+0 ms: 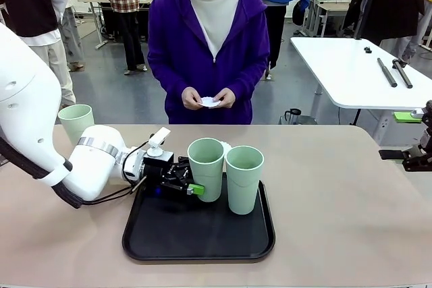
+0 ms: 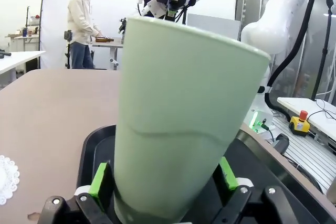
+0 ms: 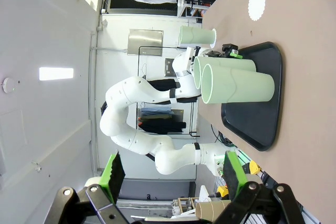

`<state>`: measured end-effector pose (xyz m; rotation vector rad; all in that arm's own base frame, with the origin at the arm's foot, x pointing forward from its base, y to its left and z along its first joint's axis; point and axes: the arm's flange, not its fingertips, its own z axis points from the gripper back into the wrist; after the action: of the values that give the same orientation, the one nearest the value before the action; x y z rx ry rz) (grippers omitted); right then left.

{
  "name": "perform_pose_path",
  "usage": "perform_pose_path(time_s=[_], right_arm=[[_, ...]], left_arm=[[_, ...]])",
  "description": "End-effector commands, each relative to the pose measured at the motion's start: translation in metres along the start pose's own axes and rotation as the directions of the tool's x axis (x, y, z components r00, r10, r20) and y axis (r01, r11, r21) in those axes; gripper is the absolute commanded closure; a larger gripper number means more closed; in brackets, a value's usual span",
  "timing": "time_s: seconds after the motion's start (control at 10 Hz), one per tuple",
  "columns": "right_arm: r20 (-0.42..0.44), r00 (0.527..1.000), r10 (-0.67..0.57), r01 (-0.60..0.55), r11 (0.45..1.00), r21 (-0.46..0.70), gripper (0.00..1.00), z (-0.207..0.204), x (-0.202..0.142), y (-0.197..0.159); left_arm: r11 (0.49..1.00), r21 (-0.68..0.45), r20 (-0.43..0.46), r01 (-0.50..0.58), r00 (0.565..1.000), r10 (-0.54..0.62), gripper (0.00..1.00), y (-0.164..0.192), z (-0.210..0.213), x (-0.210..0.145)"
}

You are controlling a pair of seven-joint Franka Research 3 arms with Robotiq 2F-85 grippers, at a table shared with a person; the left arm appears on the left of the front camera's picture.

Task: Place coasters on the table and set cups on them.
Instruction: Take one Reusable plastic cup from the Flat Tray and place it on a coaster set by the human.

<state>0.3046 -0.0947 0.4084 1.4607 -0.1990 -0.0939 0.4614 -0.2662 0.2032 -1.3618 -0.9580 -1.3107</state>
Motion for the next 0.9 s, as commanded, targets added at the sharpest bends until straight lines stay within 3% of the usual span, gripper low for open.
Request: perform_pose_path(time_s=[0.0, 0.8], right_arm=[[0.002, 1.000, 0.013, -0.013, 1.000, 0.011, 0.00, 0.000, 0.001, -0.001], [0.002, 1.000, 0.013, -0.013, 1.000, 0.011, 0.00, 0.000, 0.001, -0.001]], left_arm=[[0.999, -0.020, -0.009, 0.032, 0.999, -0.032, 0.00, 0.009, -0.011, -0.008], [0.999, -0.047, -0.017, 0.027, 0.999, -0.027, 0.00, 0.013, -0.022, -0.013]])
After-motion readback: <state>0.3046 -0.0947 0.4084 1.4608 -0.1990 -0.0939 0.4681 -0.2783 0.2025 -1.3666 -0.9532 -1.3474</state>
